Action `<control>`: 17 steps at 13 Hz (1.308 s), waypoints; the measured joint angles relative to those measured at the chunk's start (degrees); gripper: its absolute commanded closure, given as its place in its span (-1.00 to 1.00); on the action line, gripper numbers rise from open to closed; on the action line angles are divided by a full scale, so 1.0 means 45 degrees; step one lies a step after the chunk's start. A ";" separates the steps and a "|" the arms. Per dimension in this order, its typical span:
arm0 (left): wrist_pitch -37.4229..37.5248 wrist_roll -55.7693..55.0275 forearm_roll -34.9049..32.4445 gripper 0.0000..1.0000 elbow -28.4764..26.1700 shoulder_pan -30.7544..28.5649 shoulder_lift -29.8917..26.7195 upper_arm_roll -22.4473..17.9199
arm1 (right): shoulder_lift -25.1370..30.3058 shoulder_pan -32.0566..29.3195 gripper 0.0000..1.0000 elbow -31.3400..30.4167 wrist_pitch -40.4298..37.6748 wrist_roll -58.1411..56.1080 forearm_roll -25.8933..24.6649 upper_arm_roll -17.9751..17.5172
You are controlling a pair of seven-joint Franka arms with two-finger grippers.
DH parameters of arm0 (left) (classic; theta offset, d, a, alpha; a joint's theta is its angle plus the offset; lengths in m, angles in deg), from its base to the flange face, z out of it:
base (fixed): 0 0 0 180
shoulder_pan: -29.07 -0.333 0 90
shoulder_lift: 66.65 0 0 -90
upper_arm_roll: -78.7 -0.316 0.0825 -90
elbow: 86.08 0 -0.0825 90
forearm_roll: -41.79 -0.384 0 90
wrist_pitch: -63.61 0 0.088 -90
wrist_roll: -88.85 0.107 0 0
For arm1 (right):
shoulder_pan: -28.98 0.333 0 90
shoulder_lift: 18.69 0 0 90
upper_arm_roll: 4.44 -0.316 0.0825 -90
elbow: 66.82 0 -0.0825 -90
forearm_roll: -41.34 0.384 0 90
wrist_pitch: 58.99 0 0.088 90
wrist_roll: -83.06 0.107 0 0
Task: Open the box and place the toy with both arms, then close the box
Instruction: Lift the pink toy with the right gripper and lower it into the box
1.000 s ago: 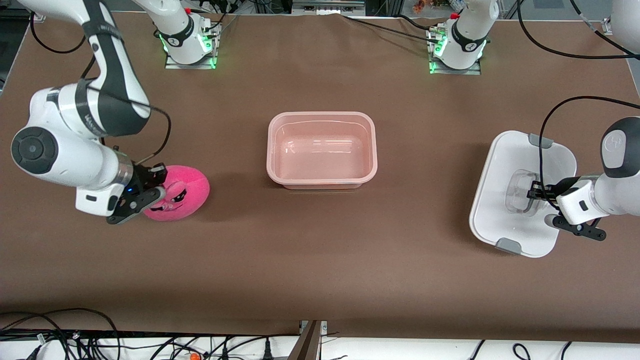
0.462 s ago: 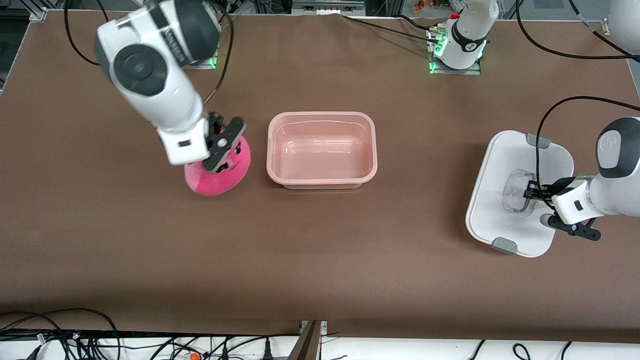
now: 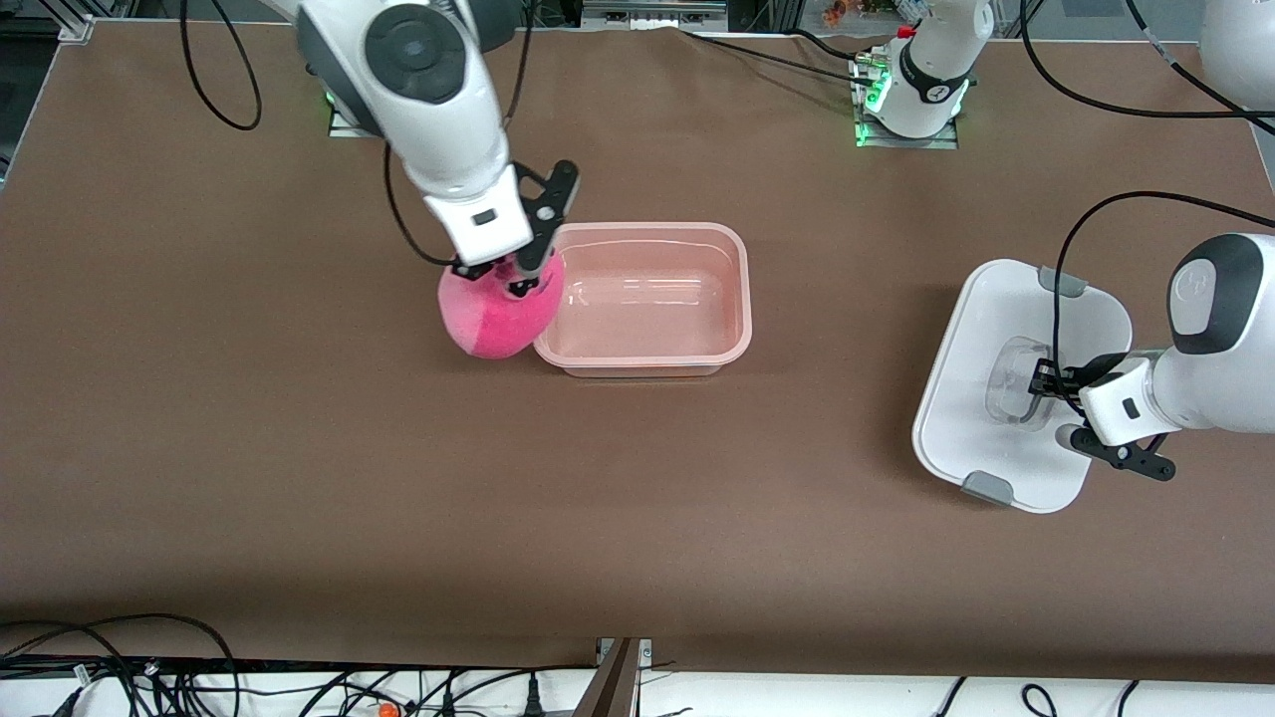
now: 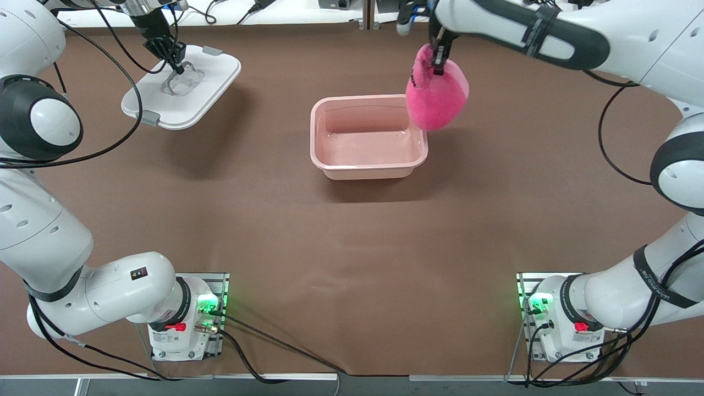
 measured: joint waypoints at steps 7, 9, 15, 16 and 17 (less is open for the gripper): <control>0.0208 0.0006 0.0000 1.00 -0.0004 -0.0013 0.0001 -0.0005 | -0.0854 0.1181 1.00 -0.0027 0.0072 -0.0080 -0.1724 0.0017; 0.0209 0.0006 0.0000 1.00 -0.0006 -0.0013 0.0001 -0.0005 | -0.0831 0.1175 1.00 -0.0018 -0.0003 -0.0181 -0.1733 0.0027; 0.0209 0.0007 0.0000 1.00 -0.0006 -0.0012 0.0001 -0.0005 | -0.0765 0.1550 1.00 -0.0022 -0.0585 -0.0395 -0.2099 0.0004; 0.0209 0.0008 0.0000 1.00 -0.0006 -0.0011 0.0001 -0.0005 | -0.0778 0.1776 1.00 -0.0034 -0.0596 -0.0395 -0.2245 0.0001; 0.0209 0.0008 0.0000 1.00 -0.0007 -0.0011 0.0001 -0.0005 | -0.0804 0.1971 1.00 -0.0047 -0.0596 -0.0394 -0.2311 0.0000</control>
